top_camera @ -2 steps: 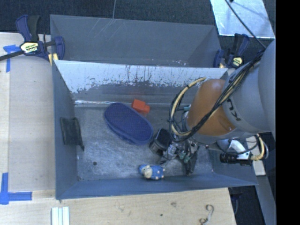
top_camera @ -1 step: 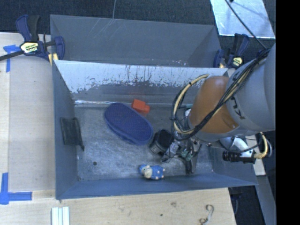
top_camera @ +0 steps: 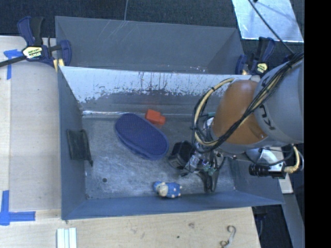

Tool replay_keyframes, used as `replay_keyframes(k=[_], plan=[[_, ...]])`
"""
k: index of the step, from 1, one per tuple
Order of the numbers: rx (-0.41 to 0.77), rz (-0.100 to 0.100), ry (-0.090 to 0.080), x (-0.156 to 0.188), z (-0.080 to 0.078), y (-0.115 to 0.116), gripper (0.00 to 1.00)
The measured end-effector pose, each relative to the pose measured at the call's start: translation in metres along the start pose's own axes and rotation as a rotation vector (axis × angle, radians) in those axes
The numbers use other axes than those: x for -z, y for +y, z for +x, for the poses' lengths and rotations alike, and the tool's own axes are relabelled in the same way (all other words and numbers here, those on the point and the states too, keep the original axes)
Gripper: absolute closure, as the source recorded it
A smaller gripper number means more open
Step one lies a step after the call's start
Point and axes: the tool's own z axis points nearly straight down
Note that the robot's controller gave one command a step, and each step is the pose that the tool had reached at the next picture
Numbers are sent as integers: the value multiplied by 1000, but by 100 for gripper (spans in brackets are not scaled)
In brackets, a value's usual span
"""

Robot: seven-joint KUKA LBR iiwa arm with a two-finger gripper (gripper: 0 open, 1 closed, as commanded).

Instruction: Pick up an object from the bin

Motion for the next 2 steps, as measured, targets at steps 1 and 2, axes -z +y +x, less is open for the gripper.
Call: replay_keyframes(k=[1, 2], plan=[[3, -1, 0, 44, 0, -1, 100], [5, 0, 0, 74, 0, -2, 100]])
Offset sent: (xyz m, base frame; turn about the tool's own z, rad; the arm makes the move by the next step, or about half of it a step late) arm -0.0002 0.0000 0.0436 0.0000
